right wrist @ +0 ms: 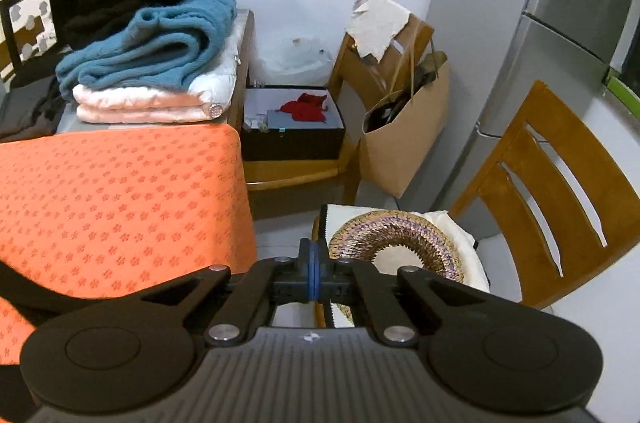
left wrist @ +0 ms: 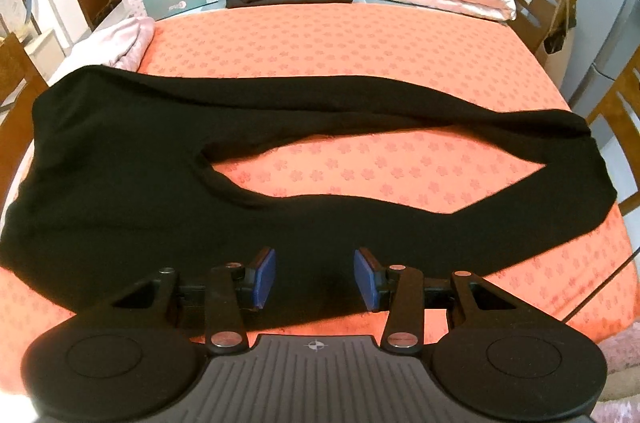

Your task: Fold clothes

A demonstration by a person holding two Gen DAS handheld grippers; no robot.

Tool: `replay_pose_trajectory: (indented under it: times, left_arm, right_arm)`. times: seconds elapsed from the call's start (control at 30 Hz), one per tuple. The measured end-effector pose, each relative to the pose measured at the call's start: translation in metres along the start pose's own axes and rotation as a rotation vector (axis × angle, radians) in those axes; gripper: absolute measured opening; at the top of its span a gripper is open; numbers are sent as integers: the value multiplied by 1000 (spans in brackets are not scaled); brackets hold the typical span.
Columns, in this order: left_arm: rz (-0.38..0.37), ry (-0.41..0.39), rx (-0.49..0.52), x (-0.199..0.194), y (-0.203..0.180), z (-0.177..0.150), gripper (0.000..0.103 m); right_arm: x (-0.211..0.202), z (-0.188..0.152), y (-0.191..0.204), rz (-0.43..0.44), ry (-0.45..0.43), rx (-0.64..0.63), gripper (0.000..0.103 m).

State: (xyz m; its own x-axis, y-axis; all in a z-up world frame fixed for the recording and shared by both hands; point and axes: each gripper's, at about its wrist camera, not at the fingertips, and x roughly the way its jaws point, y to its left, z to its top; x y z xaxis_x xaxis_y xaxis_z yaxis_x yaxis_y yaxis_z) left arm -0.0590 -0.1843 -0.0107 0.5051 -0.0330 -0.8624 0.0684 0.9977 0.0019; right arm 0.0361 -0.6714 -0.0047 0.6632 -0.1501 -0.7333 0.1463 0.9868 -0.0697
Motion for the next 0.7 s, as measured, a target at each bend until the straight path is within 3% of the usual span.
replay_pose_trajectory:
  times: [0.1,0.23,0.4,0.7]
  left_arm:
    - [-7,10,-13,6,2,4,46]
    - [-34,31,16,14,-3,8,47]
    - [-65,56,80,22,-12,11,47]
    - [-73,79,100,27,-15,12,48]
  right_arm:
    - [12,3,7,65,43,-15,2]
    - [20,-1,24,248,88,-96,6]
    - [21,-16,71,410,84,-367,30]
    - [35,-29,154,597,75,-766,34]
